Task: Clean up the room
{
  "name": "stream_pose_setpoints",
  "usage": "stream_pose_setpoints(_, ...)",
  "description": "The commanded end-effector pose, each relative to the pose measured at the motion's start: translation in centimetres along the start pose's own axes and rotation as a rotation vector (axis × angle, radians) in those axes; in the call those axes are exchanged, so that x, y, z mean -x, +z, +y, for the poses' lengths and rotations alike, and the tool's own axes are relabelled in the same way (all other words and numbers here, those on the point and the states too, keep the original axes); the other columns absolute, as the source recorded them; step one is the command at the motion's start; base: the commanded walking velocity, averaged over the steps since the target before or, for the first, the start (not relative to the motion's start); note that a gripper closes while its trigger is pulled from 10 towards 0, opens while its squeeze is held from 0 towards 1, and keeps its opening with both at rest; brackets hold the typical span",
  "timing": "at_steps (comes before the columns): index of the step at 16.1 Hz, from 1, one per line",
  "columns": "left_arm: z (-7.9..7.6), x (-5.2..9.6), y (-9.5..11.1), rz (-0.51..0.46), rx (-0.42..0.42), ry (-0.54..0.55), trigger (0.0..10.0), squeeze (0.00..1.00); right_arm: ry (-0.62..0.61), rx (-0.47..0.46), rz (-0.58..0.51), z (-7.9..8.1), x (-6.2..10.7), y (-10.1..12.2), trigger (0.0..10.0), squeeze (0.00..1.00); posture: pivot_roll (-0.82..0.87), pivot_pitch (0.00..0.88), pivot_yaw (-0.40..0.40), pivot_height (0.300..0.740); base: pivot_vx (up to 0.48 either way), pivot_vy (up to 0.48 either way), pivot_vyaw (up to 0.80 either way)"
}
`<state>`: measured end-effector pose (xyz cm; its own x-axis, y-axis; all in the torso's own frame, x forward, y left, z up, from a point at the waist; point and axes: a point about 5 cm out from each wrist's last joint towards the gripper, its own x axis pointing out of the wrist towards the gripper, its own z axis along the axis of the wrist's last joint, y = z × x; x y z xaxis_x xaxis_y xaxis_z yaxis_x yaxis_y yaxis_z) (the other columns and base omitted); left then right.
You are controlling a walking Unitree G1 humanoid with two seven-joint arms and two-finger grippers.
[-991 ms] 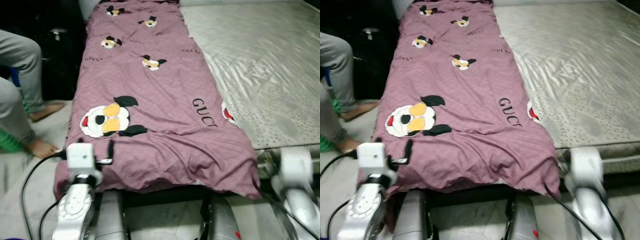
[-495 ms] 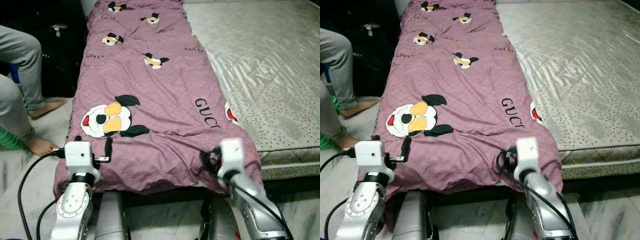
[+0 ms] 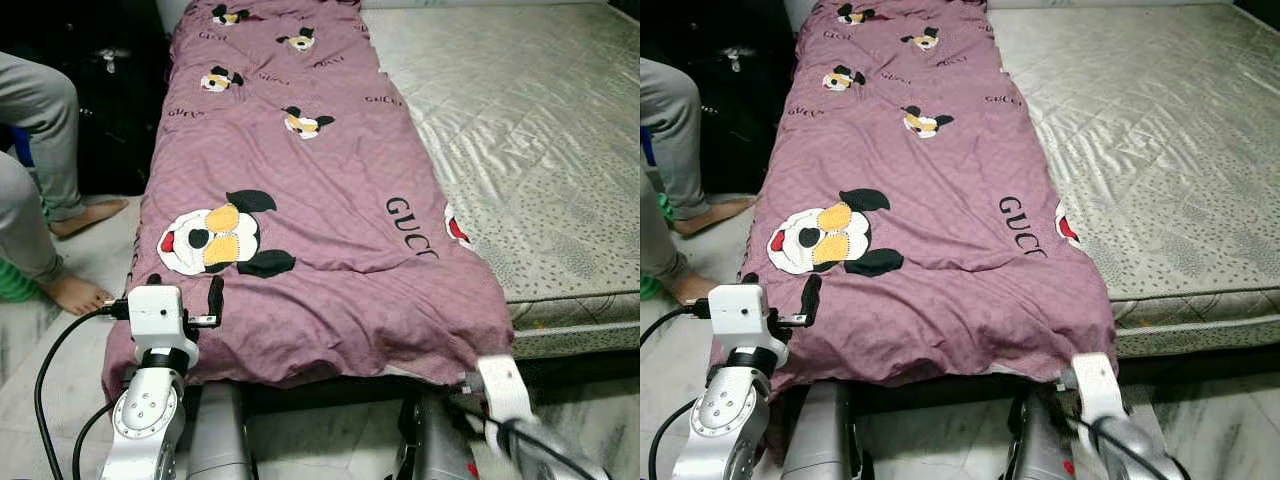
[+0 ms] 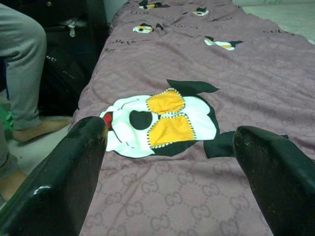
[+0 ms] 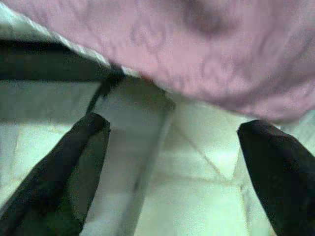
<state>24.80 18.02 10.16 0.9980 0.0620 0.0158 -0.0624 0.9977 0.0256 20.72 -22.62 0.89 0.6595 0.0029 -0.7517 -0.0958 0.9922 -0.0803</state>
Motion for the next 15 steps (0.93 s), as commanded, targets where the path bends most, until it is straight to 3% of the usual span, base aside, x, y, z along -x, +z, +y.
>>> stream_pose_setpoints(1,0.4,0.0,0.0,0.000,-0.010,0.012,10.0,0.00,-0.059,0.010,-0.027,-1.0,0.6,0.6,10.0,1.00,0.02,0.104,-0.005,0.538,0.000,0.000,0.00)
stream_pose_setpoints(3,0.6,-0.1,0.0,-0.003,-0.013,0.015,10.0,0.00,-0.191,0.059,-0.116,-2.6,0.9,2.1,10.0,1.00,0.02,0.102,-0.005,0.538,0.000,0.000,0.00)
stream_pose_setpoints(5,0.8,-0.2,0.2,-0.008,-0.016,0.020,10.0,0.00,-0.428,0.118,-0.424,-4.9,2.9,7.9,10.0,1.00,0.02,0.096,-0.001,0.538,0.000,0.000,0.00)
stream_pose_setpoints(7,0.7,-0.2,0.2,-0.010,-0.016,0.020,10.0,0.00,-0.494,0.152,-0.568,-5.1,4.2,10.8,10.0,1.00,0.02,0.095,-0.001,0.538,0.000,0.000,0.00)
stream_pose_setpoints(8,0.6,-0.2,0.3,-0.013,-0.014,0.018,10.0,0.00,-0.461,0.128,-0.735,-3.8,5.3,13.9,10.0,1.00,0.02,0.093,-0.001,0.538,0.000,0.000,0.00)
stream_pose_setpoints(9,0.5,-0.2,0.3,-0.014,-0.014,0.018,10.0,0.00,-0.436,0.114,-0.765,-3.4,5.4,14.4,10.0,1.00,0.02,0.093,-0.001,0.538,0.000,0.000,0.00)
stream_pose_setpoints(10,0.4,-0.2,0.4,-0.016,-0.012,0.016,10.0,0.00,-0.303,0.082,-0.807,-1.3,4.9,15.6,10.0,1.00,0.03,0.096,0.000,0.538,0.000,0.000,0.00)
stream_pose_setpoints(11,0.2,-0.3,0.4,-0.017,-0.009,0.010,10.0,0.00,-0.142,0.031,-0.736,1.9,2.8,15.7,10.0,1.00,0.04,0.099,0.000,0.538,0.000,0.000,0.00)
stream_pose_setpoints(12,0.0,-0.4,0.5,-0.019,-0.007,0.005,10.0,0.00,-0.062,0.013,-0.662,4.1,1.1,15.5,10.0,1.00,0.04,0.100,-0.001,0.538,0.000,0.000,0.00)
stream_pose_setpoints(15,0.0,-0.6,0.8,-0.028,-0.007,0.007,10.0,0.00,0.064,-0.042,-0.530,8.4,-1.8,15.2,10.0,1.00,0.08,0.103,-0.008,0.538,0.000,0.000,0.00)
